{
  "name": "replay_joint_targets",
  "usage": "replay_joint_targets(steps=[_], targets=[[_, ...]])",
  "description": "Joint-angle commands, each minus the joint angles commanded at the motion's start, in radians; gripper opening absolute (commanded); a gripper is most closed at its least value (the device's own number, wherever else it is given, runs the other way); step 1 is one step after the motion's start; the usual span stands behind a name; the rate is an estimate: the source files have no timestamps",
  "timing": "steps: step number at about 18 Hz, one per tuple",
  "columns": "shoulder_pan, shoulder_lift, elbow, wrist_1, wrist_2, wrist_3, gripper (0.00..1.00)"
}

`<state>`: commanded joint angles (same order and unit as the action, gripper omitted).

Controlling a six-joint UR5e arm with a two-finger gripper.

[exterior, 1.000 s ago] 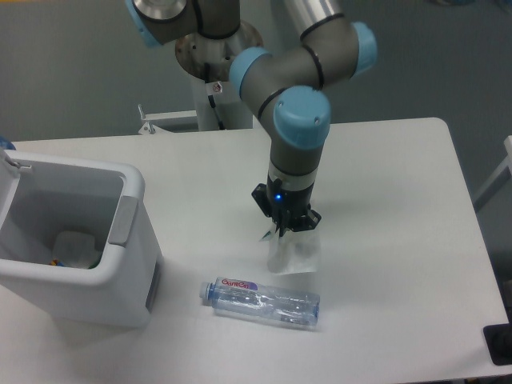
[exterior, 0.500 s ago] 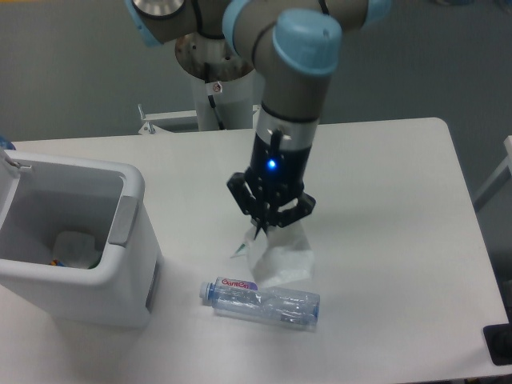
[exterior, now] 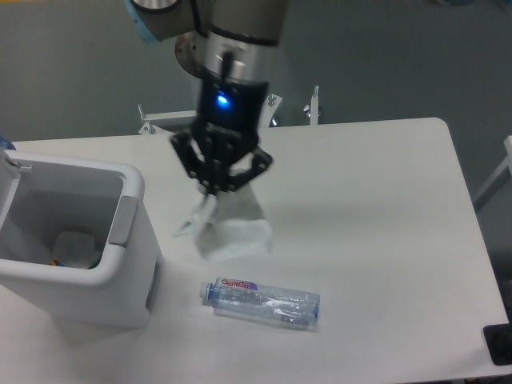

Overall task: Place the trash in the trash can
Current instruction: 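Lift the tissue and carry it over the white trash bin, then open the gripper to drop the tissue into the bin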

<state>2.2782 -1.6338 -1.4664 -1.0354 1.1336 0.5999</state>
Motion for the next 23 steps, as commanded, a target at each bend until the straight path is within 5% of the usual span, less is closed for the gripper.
replay_joint_targets(steps=[7, 12, 14, 18, 23], targets=[[-0.144, -0.012, -0.017, 0.009, 0.006, -0.049, 0.01], [-0.166, -0.026, -0.051, 0.055, 0.006, -0.051, 0.28], [-0.167, -0.024, -0.061, 0.074, 0.006, -0.045, 0.54], [-0.167, -0.029, -0.052, 0.077, 0.006, -0.043, 0.72], [-0.152, -0.037, -0.031, 0.124, 0.003, -0.046, 0.76]])
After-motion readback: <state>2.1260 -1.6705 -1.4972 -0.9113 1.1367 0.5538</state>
